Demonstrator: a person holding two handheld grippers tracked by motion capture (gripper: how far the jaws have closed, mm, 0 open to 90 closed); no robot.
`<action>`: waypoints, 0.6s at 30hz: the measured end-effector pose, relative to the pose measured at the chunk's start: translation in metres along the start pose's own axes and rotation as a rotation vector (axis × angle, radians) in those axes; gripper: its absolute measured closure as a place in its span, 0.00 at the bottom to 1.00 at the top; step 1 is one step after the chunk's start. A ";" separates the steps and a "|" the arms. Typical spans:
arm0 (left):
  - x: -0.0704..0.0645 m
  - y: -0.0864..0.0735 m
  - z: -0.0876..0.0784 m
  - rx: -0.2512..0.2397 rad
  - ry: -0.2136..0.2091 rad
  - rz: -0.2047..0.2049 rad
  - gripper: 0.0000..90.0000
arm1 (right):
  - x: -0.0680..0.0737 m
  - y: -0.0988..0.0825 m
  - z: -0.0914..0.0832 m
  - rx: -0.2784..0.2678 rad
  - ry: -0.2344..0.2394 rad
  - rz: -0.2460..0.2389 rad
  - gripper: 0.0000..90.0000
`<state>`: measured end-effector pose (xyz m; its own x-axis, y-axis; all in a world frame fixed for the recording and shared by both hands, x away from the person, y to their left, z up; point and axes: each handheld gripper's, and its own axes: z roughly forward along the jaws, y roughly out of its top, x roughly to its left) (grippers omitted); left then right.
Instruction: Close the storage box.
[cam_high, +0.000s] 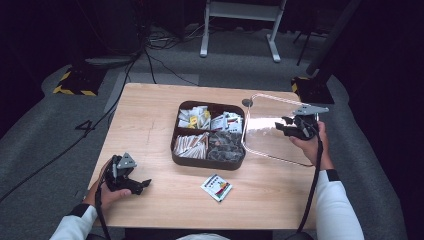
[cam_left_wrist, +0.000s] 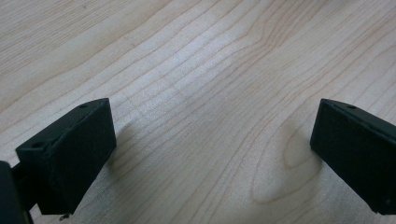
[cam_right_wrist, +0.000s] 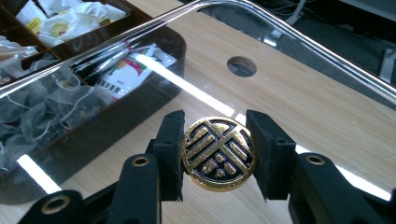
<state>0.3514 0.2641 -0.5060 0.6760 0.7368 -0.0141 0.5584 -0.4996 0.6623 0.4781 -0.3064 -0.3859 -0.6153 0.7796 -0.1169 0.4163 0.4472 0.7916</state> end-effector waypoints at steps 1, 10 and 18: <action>0.000 0.000 0.000 0.000 0.001 0.001 0.01 | 0.003 0.002 0.002 0.002 0.005 -0.005 0.66; 0.000 0.000 0.000 0.000 0.000 0.000 0.01 | 0.023 0.017 0.017 0.002 0.046 -0.017 0.66; 0.000 0.000 0.000 0.000 0.001 0.001 0.01 | 0.045 0.031 0.032 0.002 0.080 -0.039 0.66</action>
<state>0.3515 0.2642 -0.5060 0.6762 0.7366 -0.0131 0.5576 -0.5002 0.6625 0.4851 -0.2435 -0.3862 -0.6822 0.7244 -0.0992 0.3925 0.4773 0.7862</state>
